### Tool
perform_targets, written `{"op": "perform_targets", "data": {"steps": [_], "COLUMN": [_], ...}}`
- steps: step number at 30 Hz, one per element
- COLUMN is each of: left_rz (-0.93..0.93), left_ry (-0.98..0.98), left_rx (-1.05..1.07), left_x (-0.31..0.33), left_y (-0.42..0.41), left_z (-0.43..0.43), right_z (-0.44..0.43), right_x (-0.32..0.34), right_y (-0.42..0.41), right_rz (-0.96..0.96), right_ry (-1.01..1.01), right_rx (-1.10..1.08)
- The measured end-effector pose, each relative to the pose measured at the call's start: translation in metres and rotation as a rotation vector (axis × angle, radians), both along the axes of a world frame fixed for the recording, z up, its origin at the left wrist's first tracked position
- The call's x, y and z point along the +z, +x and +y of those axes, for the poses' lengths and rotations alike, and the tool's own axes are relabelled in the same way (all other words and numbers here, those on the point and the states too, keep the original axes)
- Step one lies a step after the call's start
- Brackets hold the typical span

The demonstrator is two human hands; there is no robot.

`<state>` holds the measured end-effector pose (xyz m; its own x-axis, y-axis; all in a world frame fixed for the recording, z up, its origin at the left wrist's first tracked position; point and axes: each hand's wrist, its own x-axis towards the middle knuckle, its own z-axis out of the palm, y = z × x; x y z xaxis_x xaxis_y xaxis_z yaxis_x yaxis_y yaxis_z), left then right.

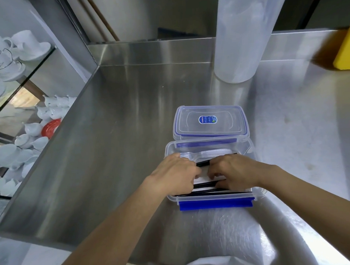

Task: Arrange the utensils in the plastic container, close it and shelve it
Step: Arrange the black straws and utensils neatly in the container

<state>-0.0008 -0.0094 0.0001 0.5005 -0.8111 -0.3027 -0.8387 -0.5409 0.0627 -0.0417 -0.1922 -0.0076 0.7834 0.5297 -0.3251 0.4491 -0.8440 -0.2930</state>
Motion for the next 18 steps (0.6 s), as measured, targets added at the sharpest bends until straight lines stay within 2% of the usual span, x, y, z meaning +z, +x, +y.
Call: {"op": "perform_targets", "data": {"steps": [7, 13, 18], "left_rz": [-0.014, -0.004, -0.039], "left_ry": [-0.011, -0.052, -0.087], "left_rx": [-0.005, 0.033, 0.067], "left_x": [0.001, 0.003, 0.0], "left_y": [-0.001, -0.001, 0.0], "left_z": [0.0, -0.002, -0.002], "right_z": [0.01, 0.004, 0.001], "right_x": [-0.003, 0.003, -0.001], "right_y": [-0.005, -0.002, 0.002], "right_rz": [-0.147, -0.171, -0.291], "right_ry": [-0.099, -0.012, 0.063], "right_rx": [0.049, 0.007, -0.051]}}
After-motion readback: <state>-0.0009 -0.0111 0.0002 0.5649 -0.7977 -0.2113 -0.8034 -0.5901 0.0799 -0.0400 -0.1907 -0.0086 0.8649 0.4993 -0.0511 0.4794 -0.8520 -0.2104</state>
